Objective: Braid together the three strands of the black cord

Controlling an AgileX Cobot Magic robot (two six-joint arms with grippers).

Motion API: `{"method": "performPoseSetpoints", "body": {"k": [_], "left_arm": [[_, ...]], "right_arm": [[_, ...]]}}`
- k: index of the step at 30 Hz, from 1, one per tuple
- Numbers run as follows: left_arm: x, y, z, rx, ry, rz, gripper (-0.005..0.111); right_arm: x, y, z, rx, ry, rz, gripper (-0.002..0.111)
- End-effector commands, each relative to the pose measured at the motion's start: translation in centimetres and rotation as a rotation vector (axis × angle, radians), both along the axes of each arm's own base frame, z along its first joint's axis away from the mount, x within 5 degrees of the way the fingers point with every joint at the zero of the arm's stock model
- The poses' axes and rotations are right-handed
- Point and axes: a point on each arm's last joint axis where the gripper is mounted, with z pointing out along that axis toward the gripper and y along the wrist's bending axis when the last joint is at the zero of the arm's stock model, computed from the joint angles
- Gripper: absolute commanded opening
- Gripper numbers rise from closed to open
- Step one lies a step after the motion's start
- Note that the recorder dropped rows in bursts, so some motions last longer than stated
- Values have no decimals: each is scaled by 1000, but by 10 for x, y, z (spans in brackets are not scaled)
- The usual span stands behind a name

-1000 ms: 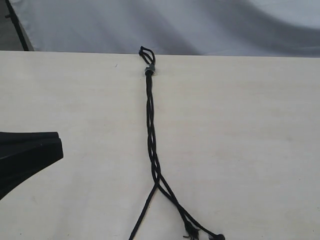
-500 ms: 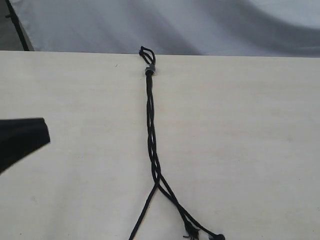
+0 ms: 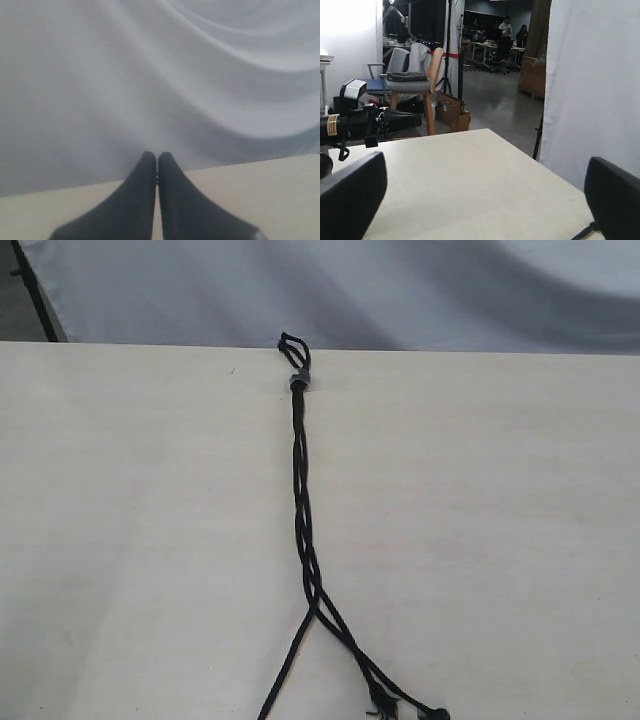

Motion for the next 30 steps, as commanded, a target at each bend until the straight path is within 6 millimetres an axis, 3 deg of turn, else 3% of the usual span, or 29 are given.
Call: {"method": "performPoseSetpoints", "body": {"k": [1,14,18,30], "left_arm": [[-1,2,-2,-58,-14,22,3],[-12,19,-16,-13,-4,268,3],[-11,23,-26,-14,113,332,3],[-11,23,-36,26,213,343,3]], "right_arm": [[-1,-2,1,15,-2,1,100],[-1,-2,1,15,-2,1,100],[-2,-2,1,15,-3,1,100],[-2,-2,1,17,-3,2,100]]}}
